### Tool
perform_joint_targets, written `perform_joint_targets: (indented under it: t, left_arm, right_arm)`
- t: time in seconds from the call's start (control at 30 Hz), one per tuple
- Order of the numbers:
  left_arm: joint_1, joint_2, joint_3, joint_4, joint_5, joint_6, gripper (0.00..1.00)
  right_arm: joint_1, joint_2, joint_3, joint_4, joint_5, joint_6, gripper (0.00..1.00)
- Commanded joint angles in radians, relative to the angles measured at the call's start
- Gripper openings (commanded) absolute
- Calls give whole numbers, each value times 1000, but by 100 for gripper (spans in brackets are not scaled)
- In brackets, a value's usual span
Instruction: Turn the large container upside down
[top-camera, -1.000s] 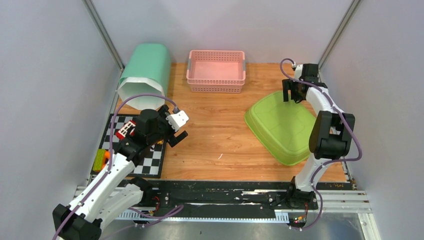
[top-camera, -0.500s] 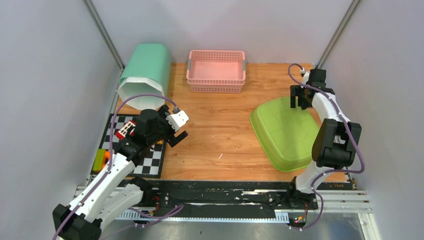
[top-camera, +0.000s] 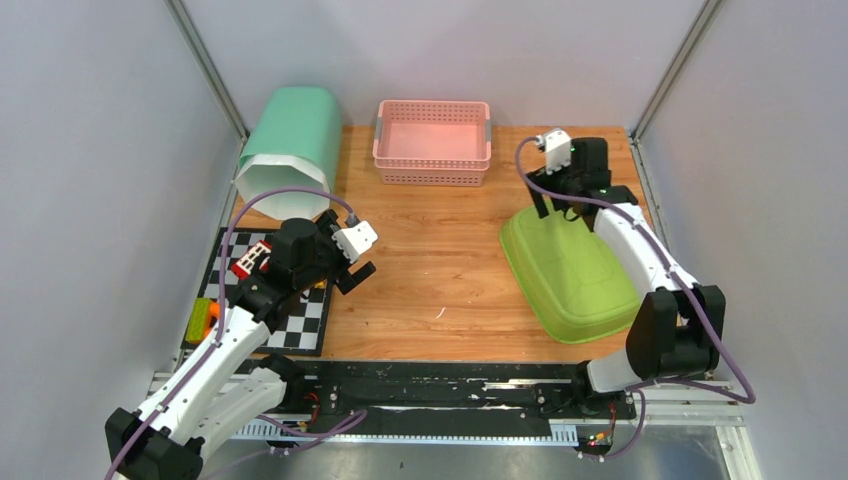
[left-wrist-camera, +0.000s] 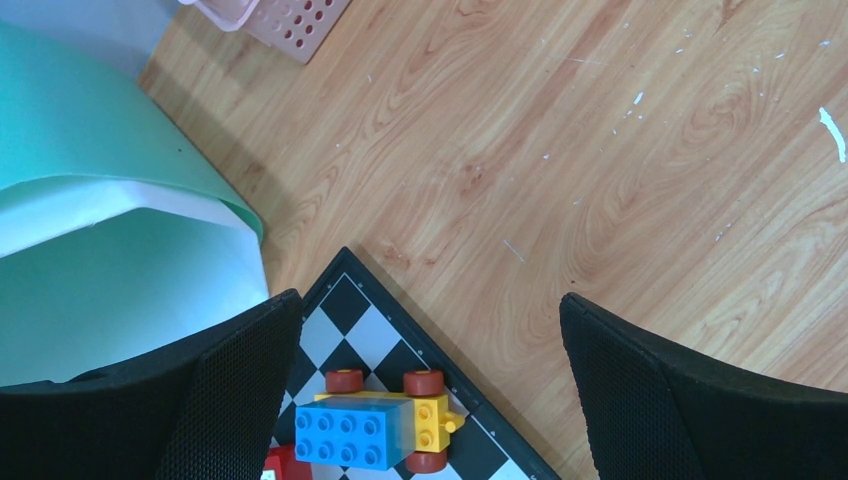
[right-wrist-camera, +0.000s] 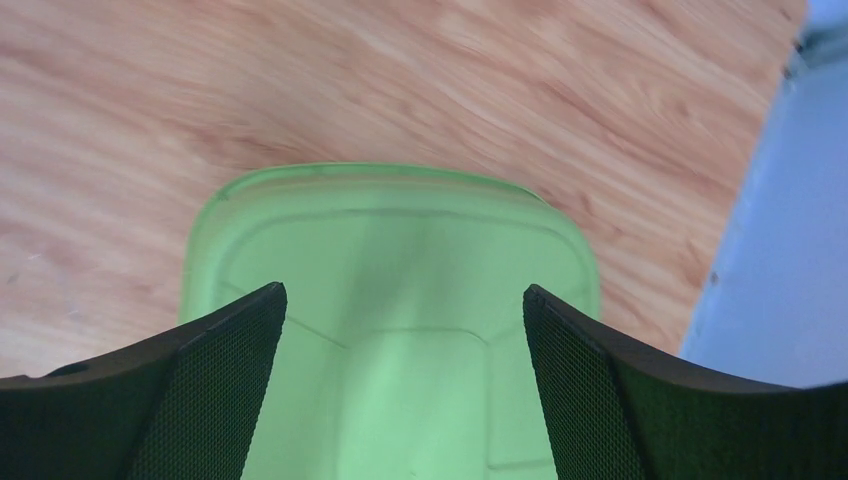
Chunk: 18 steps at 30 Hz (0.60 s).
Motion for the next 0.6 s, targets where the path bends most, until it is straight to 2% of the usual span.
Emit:
perform_joint_targets:
  t: [0.0, 0.23, 0.57]
  left_arm:
    - [-6, -2, -7, 21, 8, 3, 100]
    - [-6, -3, -9, 22, 9, 4, 100]
    - [-6, -1, -10, 22, 9, 6, 100]
  right_arm:
    - [131, 8, -46, 28, -67, -100, 91]
    - [257, 88, -54, 58, 7, -164, 91]
    - [266, 226, -7, 74, 152, -239, 93]
